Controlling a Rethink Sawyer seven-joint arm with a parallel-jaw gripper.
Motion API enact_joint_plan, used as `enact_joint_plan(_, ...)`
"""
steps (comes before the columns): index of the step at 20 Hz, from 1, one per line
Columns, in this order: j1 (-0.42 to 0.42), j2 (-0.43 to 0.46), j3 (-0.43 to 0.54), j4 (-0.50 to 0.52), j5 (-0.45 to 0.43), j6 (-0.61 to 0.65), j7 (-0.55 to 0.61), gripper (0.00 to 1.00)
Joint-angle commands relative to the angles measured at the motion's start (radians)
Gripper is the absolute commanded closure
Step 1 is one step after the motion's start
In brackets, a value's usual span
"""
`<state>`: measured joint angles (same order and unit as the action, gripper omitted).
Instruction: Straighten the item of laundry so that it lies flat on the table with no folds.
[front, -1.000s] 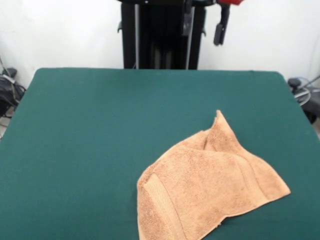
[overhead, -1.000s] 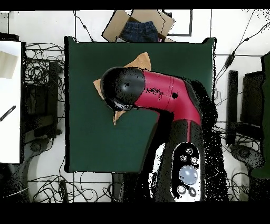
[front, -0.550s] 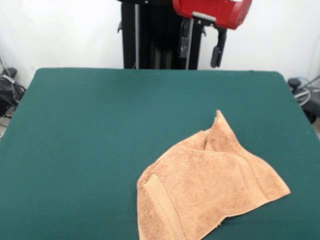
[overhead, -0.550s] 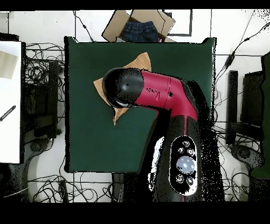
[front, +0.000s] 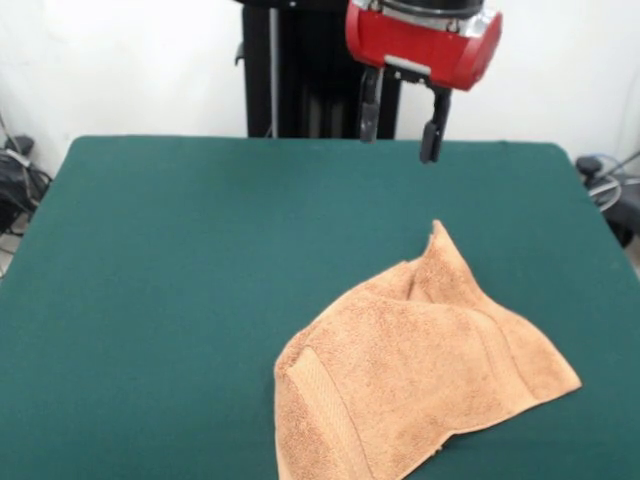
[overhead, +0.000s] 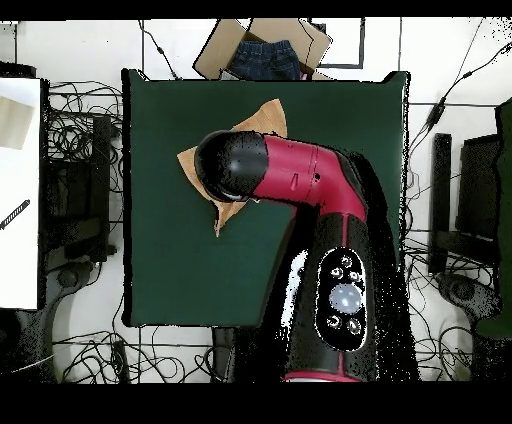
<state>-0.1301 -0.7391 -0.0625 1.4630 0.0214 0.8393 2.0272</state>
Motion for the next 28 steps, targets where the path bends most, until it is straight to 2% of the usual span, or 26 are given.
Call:
enact_joint_plan(1,0.062,0.059,0.052,0.029,-0.073,-0.083,0.058,0.0)
enact_joint_plan(14,0.107,0.099,0.027,0.025,-0.106,-0.154,0.086,0.0)
enact_joint_plan(21,0.03,0.173,0.107,-0.018,-0.087,-0.183,-0.008,0.0)
enact_joint_plan(28,0.021,0.206,0.114,-0.047,-0.101,-0.194,-0.016,0.0)
